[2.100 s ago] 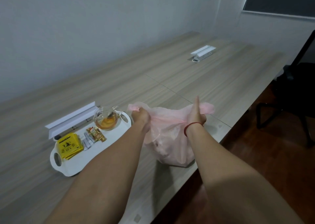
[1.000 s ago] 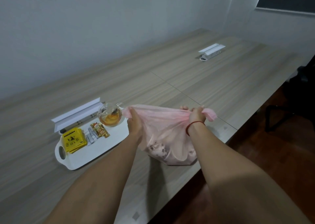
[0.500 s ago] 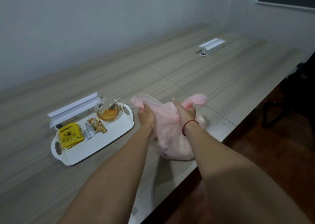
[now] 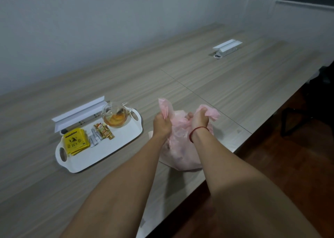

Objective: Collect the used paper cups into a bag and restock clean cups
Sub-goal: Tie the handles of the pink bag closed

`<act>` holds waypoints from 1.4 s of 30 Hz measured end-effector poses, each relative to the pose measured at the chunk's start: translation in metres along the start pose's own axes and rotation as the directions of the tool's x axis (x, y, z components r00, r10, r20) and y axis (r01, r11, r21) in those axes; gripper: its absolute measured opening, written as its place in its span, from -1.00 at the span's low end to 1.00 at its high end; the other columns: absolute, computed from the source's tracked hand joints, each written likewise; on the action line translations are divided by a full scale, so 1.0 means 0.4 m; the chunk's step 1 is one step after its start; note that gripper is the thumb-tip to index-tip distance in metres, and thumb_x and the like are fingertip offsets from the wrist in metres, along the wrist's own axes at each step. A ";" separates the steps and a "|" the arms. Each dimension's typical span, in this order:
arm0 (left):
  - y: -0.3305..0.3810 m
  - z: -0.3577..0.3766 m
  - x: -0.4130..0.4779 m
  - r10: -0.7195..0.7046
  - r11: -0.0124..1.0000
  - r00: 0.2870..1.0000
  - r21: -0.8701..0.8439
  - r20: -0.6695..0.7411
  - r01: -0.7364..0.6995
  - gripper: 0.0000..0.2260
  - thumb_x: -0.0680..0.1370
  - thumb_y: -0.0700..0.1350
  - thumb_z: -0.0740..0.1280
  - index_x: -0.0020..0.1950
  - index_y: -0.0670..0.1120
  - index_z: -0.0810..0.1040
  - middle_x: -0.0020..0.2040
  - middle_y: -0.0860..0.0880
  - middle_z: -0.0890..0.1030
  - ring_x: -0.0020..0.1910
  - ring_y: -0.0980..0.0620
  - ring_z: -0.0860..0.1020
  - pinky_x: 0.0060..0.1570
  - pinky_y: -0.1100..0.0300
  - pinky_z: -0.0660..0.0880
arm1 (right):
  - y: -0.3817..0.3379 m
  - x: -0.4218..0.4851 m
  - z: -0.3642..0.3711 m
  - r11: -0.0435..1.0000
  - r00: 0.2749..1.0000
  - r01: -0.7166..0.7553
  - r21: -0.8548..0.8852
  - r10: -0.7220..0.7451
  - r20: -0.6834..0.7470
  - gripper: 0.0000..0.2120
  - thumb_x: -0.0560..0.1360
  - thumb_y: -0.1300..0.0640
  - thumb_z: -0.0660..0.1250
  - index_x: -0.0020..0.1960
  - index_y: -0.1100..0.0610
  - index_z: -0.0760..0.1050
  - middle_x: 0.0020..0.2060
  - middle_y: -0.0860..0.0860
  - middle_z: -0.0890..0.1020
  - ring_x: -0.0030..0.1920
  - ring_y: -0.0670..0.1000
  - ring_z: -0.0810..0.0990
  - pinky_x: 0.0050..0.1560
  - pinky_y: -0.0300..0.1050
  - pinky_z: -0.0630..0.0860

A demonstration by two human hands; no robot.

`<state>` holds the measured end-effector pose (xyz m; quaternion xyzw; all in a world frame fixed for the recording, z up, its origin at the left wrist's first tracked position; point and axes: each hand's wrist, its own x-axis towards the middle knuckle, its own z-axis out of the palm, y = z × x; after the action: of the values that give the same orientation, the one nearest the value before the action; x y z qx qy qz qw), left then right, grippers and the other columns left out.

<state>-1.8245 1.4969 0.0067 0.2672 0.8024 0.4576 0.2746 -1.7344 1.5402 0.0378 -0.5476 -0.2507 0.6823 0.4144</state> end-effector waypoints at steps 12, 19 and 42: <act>0.065 -0.031 0.011 -0.319 0.720 0.946 -0.634 0.061 0.283 -0.69 0.65 -0.14 -0.03 -0.23 -0.15 0.35 -0.40 -0.09 0.35 -0.51 0.02 0.33 -0.53 0.31 0.34 | 0.009 -0.004 0.012 0.858 0.986 0.160 -0.489 -0.114 0.122 -0.53 0.61 -0.04 0.09 0.23 0.32 0.51 -0.06 0.10 0.58 -0.03 0.06 0.54 -0.02 -0.17 0.41; 0.072 -0.031 0.003 -0.034 0.907 0.978 -0.404 0.204 0.116 -0.49 0.63 0.05 -0.16 -0.10 -0.17 0.51 -0.51 0.03 0.34 -0.52 0.09 0.29 -0.50 0.28 0.26 | 0.003 -0.016 0.049 0.811 0.978 0.143 -0.567 -0.028 0.206 -0.04 0.34 -0.53 -0.26 0.13 0.14 0.55 -0.11 0.08 0.62 -0.02 0.11 0.54 0.20 0.04 0.46; 0.026 -0.082 0.042 0.004 0.947 0.753 -0.244 0.658 0.209 -0.84 0.56 -0.36 0.22 0.04 -0.23 0.57 -0.40 -0.03 0.55 -0.51 0.14 0.50 -0.44 0.30 0.49 | 0.028 0.000 0.017 0.752 0.937 0.276 -0.598 -0.072 0.342 -0.36 0.31 -0.41 0.30 -0.03 0.17 0.60 -0.17 0.06 0.66 -0.10 0.06 0.64 0.06 -0.01 0.56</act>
<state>-1.8571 1.4935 0.0266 0.3192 0.5906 0.4373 0.5984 -1.7442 1.5351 0.0307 -0.5201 -0.5770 0.5886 0.2238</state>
